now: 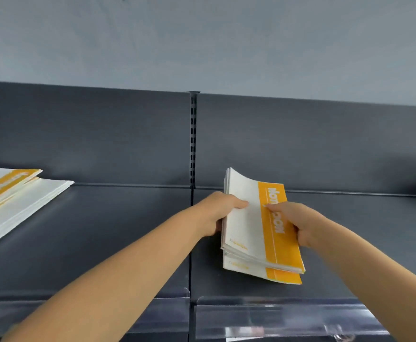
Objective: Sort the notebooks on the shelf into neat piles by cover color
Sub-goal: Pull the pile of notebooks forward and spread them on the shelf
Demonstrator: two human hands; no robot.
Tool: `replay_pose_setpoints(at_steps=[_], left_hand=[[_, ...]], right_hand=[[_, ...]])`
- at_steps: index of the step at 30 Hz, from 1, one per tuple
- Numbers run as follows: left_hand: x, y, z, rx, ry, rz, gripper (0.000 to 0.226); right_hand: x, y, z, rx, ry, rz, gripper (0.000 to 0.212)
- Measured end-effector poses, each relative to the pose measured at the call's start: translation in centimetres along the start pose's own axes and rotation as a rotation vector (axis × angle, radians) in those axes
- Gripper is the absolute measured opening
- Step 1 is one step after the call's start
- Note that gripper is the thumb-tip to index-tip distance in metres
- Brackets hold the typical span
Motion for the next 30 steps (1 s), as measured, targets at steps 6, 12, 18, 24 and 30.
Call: replay_pose_setpoints(at_steps=[6,12,18,24,30], left_hand=[[3.8,3.0,11.2,0.153,0.062,-0.131,0.022],[6.5,0.2,29.0,0.053,0.235,-0.126,0.025],[8.1,-1.8,49.6,-0.073,0.312,-0.150,0.019],[7.4,-3.8,63.0,-0.277,0.411,-0.202,0.039],[4.6,-8.0,67.5,-0.574,0.405,-0.244,0.027]], right_hand=[[6.9,-6.3,-6.6,-0.084,-0.156,0.180,0.033],[14.7,-9.2,-22.1,-0.136,-0.252,0.244,0.028],[22.0,-12.5,-40.4,-0.136,-0.267,0.245,0.031],[26.8,-14.9,-53.2,-0.162,-0.253,0.266,0.033],[26.8,-14.3,-58.9,-0.136,-0.109,0.289,0.024]])
Point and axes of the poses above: each hand's wrist, its own x-axis away from the middle knuckle, its own z-axis out of the back of the hand, y = z × x, the point moved 4 cm from there along -x, towards the middle knuckle, and after that the axes turned 11 degrees about y, right-handed, at the moved point
